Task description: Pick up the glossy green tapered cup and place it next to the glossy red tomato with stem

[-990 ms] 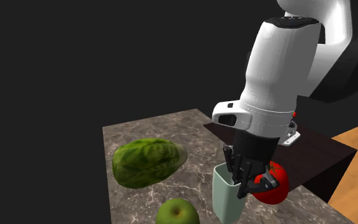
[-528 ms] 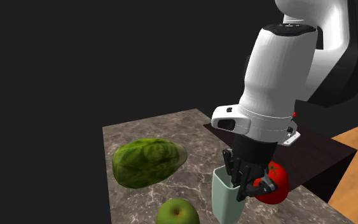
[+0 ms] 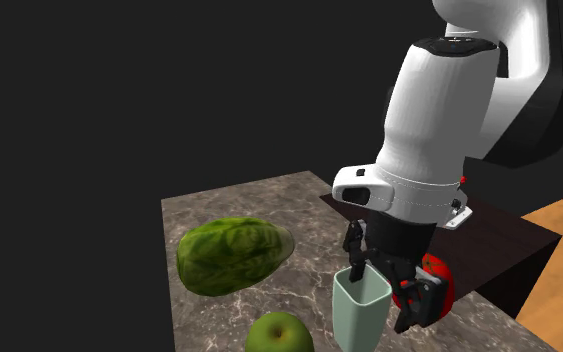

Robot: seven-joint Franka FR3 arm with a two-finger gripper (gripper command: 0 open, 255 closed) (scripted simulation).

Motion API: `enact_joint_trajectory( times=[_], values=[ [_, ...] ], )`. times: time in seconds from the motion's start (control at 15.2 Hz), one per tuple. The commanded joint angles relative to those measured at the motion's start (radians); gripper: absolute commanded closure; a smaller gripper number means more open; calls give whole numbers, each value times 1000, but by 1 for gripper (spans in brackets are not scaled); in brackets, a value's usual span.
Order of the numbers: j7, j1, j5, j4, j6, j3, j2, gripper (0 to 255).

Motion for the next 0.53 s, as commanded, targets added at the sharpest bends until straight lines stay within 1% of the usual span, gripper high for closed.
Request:
enact_joint_trajectory(
  times=[0.0, 0.2, 0.46],
  values=[
    [-7, -1, 11, 6, -30, 4, -25, 0],
    [-26, -4, 39, 28, -115, 10, -90, 0],
    [-26, -3, 39, 28, -115, 10, -90, 0]
  ],
)
